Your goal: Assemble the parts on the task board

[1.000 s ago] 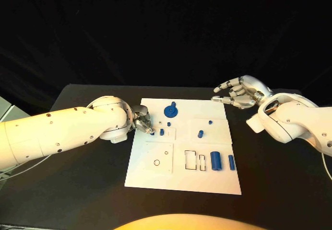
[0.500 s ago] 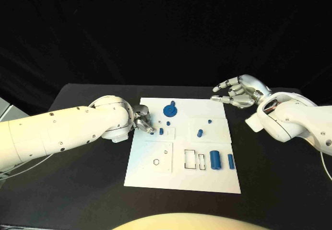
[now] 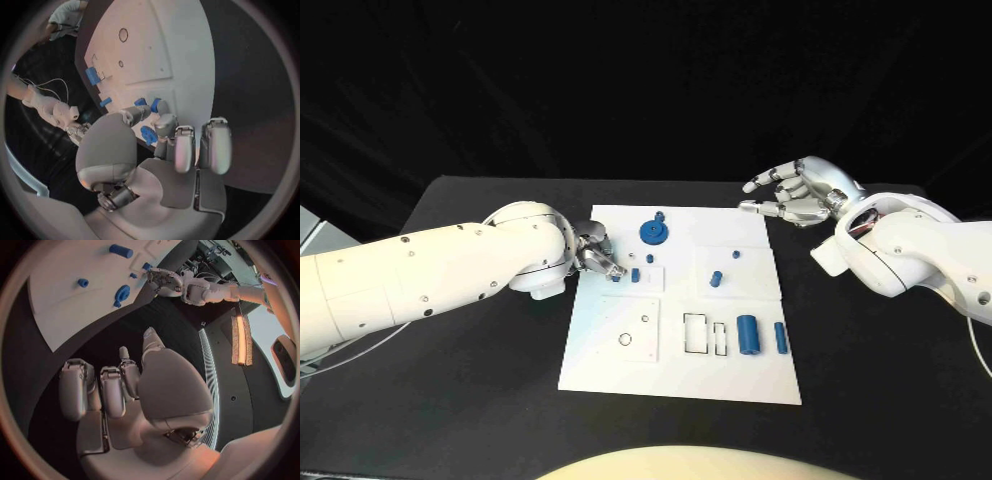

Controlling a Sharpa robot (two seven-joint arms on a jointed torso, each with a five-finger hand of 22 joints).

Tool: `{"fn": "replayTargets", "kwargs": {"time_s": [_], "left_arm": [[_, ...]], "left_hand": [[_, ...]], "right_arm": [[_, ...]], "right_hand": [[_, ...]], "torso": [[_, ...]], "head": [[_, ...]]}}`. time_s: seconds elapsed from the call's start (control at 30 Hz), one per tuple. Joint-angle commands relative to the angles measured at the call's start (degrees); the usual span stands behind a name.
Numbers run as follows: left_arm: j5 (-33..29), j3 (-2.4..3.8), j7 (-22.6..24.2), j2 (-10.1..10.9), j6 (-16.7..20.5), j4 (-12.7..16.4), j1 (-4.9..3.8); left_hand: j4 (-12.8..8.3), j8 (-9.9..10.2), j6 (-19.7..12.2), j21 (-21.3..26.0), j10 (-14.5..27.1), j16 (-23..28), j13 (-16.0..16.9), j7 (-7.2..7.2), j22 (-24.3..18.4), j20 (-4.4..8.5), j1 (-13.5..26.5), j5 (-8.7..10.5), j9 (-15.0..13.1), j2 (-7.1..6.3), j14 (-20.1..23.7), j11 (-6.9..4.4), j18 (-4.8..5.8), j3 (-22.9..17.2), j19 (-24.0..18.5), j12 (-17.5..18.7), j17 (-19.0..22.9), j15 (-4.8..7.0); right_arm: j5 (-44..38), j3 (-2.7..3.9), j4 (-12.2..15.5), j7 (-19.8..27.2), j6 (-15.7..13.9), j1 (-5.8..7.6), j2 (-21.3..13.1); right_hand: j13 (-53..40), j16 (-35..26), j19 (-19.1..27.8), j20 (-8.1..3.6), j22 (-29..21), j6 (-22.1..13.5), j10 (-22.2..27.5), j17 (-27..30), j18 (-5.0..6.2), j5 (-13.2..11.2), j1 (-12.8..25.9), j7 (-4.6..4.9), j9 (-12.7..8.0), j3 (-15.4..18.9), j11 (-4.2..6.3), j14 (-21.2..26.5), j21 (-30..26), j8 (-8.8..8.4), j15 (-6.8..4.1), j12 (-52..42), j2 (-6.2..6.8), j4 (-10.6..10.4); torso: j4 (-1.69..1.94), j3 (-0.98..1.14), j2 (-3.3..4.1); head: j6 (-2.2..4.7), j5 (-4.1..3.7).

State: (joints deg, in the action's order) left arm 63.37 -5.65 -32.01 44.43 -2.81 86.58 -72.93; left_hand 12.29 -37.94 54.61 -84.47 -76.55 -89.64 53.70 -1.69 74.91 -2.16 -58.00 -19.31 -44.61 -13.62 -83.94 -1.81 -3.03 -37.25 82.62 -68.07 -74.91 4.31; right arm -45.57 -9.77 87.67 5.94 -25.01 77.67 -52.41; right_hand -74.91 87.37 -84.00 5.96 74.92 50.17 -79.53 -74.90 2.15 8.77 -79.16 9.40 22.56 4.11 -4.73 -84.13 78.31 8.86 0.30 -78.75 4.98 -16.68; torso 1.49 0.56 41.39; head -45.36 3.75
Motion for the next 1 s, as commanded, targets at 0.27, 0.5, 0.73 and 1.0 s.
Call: {"fn": "replayTargets", "kwargs": {"time_s": [0.27, 0.5, 0.73, 1.0], "left_arm": [[-0.98, 0.53, -0.35, 1.22, 1.73, 0.27, 0.21], [-1.01, 1.56, -0.17, 1.66, 3.20, 0.77, 0.17], [-4.21, 2.69, 2.52, 2.53, 5.31, 1.64, 0.11], [-9.61, 2.64, 16.96, 2.57, 15.94, 1.70, 0.05]], "left_hand": [[4.46, 0.37, 0.14, 0.15, 0.82, -0.36, -0.19, -0.52, 4.70, 0.38, 2.47, 0.58, 0.27, 0.07, -6.06, 0.10, 0.48, 8.51, 0.40, 0.27, -15.09, 0.40], [4.63, 0.53, -0.15, 0.23, 1.12, -0.36, -0.34, -0.49, 4.64, 0.39, 5.50, 1.51, 0.37, 1.50, -6.06, 0.11, 0.46, 12.04, 0.36, 0.33, -15.09, 0.42], [4.54, 0.71, -0.92, 1.05, 2.32, -0.04, -2.22, -0.67, 3.25, 0.40, 6.08, 1.76, 0.36, 1.88, -5.88, 0.23, 0.11, 13.05, -0.60, 1.58, -14.52, 0.38], [4.38, 2.41, -15.81, 29.06, 26.15, 21.45, -19.04, -7.69, -32.16, -4.68, -2.11, 1.65, 1.39, 2.09, 15.22, 6.99, -6.92, 15.85, -30.25, 15.08, 15.37, -5.94]], "right_arm": [[-0.52, 0.01, 0.09, 0.40, 0.70, -0.03, -0.05], [-0.52, 0.01, 0.08, 0.44, 0.67, -0.03, 0.01], [-0.52, 0.01, 0.05, 0.46, 0.57, -0.04, -0.05], [-0.52, 0.01, 0.00, 0.59, 0.19, -0.04, -0.07]], "right_hand": [[-3.55, -0.32, -0.98, 0.30, 9.10, -0.18, 0.28, -9.07, 0.46, 0.12, 0.11, 0.06, -0.11, 0.32, 0.05, -4.30, -0.24, 0.17, 0.05, 0.29, -0.60, -0.05], [-3.57, -0.36, -0.98, 0.30, 9.10, -0.21, 0.26, -9.02, 0.46, 0.09, 0.32, 0.07, -0.13, 0.40, 0.05, -4.29, -0.26, 0.17, 0.05, 0.27, -0.68, -0.10], [-3.54, -0.38, -0.99, 0.30, 9.10, -0.23, 0.27, -8.98, 0.46, -0.01, 0.69, 0.07, -0.15, 0.53, 0.05, -4.28, -0.28, 0.19, 0.05, 0.29, -0.86, -0.13], [-3.53, -0.38, -0.97, 0.30, 9.08, -0.23, 0.28, -9.00, 0.47, -0.02, 0.79, 0.07, -0.16, 0.57, 0.05, -4.29, -0.32, 0.19, 0.06, 0.29, -0.91, -0.13]], "torso": [[0.00, -0.06, -0.01], [-0.05, -0.03, 0.05], [-0.03, -0.03, 0.04], [0.13, -0.02, -0.03]], "head": [[0.40, -0.09], [0.62, -0.20], [0.54, -0.41], [0.86, -0.69]]}}
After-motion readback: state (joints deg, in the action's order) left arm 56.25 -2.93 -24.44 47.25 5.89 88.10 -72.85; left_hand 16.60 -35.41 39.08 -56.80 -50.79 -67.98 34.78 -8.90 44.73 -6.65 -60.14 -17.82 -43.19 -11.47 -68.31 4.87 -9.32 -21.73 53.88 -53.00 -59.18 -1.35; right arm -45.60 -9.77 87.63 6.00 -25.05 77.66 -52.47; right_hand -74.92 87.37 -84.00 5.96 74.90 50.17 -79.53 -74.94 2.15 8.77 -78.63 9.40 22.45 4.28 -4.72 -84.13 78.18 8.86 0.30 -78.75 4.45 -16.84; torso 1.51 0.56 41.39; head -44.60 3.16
